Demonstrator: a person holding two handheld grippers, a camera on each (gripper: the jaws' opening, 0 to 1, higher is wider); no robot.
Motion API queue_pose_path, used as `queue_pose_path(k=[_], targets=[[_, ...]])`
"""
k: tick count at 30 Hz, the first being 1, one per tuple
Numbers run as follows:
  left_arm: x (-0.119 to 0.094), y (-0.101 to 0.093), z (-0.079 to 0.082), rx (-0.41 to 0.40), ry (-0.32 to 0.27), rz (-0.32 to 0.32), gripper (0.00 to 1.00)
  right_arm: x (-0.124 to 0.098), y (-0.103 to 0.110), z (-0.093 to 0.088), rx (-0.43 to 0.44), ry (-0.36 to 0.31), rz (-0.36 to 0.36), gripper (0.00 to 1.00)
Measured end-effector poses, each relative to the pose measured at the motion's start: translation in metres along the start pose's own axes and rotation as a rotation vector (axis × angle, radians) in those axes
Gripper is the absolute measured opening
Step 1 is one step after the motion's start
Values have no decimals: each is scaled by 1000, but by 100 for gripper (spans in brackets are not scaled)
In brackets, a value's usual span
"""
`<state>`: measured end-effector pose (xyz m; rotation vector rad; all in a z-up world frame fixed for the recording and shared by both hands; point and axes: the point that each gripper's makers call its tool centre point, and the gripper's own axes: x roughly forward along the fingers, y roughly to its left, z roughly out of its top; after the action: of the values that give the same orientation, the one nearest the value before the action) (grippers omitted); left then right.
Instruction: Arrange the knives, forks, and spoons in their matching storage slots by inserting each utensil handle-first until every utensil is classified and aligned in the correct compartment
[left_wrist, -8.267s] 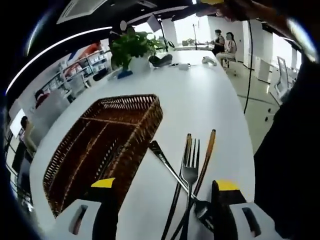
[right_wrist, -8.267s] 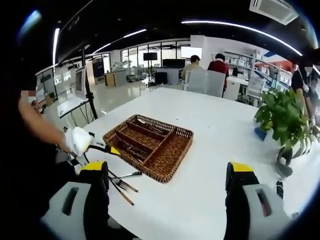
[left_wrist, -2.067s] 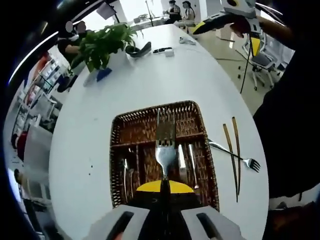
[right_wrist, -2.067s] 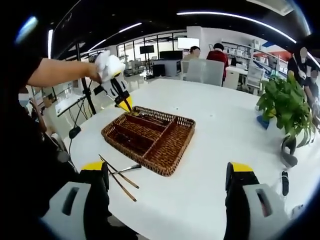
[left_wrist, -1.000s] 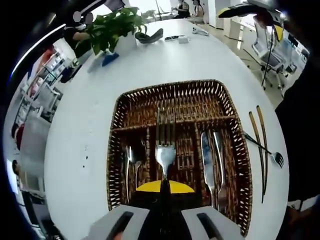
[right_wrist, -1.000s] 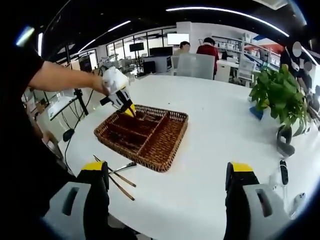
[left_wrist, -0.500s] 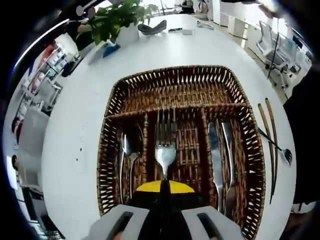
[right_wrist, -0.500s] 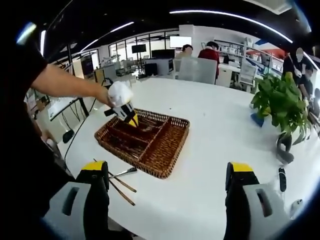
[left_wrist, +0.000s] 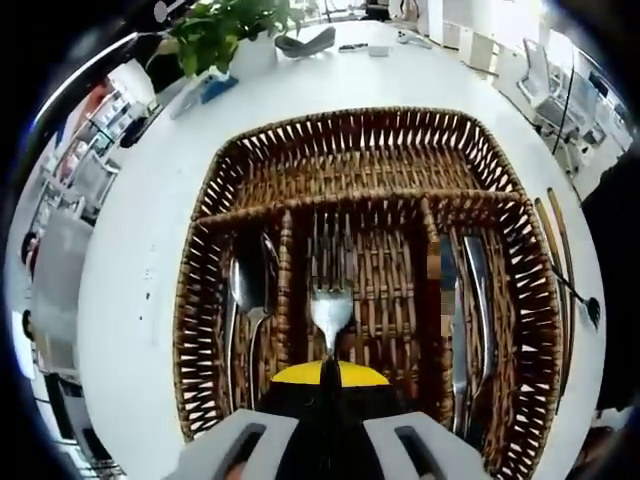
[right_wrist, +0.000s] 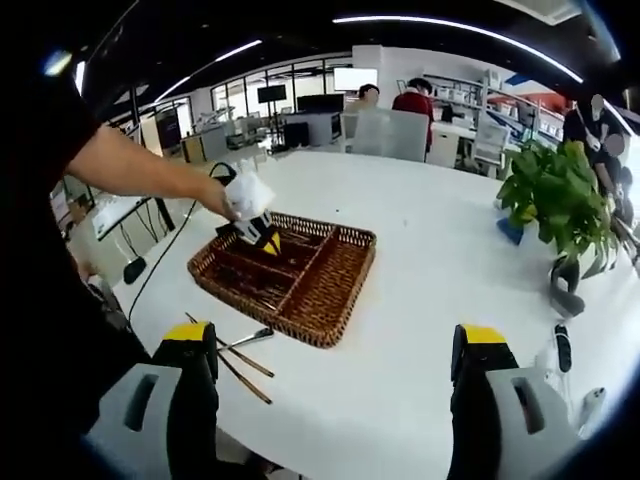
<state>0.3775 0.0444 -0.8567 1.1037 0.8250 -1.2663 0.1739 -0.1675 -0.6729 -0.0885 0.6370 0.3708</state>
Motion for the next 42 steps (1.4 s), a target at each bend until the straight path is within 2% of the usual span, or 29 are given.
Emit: queue_pose_path(k=[5, 8, 10, 18, 20, 22, 23, 24, 25, 27, 28, 29, 31, 32, 34, 36, 42], targets=[[7, -3, -4, 16, 5, -3, 0, 0, 2, -4, 4, 6, -2, 99], [9, -3, -2, 2, -12, -2, 0, 0, 3, -4, 1, 5, 0, 99], [10, -4, -2, 41, -18, 11, 0, 1, 3, -5, -1, 8, -1, 99], [10, -4, -1, 2, -38, 9, 1, 4, 6, -3, -10, 8, 7, 99], [9, -4, 0, 49, -35, 22, 2, 4, 6, -2, -13, 3, 9, 99], [8, -4, 2, 63, -72, 33, 2, 4, 5, -3, -20, 6, 6, 99], [6, -5, 6, 28, -112, 35, 5, 3, 5, -3, -22, 5, 7, 99], [2, -12, 10, -67, -143, -5, 12, 3, 5, -2, -22, 0, 10, 99], [-3, -16, 14, -100, -168, -18, 20, 2, 6, -1, -23, -2, 13, 99], [-13, -13, 21, -43, -211, 19, 26, 2, 7, -1, -28, -5, 18, 99], [-16, -6, 22, -28, -215, 64, 27, 1, 8, -1, -32, -4, 23, 99], [-18, -10, 18, -41, -189, 60, 27, 1, 9, -1, -38, -4, 29, 99], [-26, -8, 22, -23, -208, 84, 31, 0, 11, 1, -57, -7, 41, 99], [-32, -3, 24, -42, -219, 118, 37, -1, 12, 4, -65, -12, 44, 99], [-42, 0, 28, -67, -245, 143, 50, -3, 12, 9, -71, -31, 46, 99], [-55, 4, 31, -137, -276, 174, 57, -5, 12, 13, -74, -43, 51, 99], [-94, 6, 34, -319, -374, 197, 83, -11, 16, 22, -99, -74, 71, 99]])
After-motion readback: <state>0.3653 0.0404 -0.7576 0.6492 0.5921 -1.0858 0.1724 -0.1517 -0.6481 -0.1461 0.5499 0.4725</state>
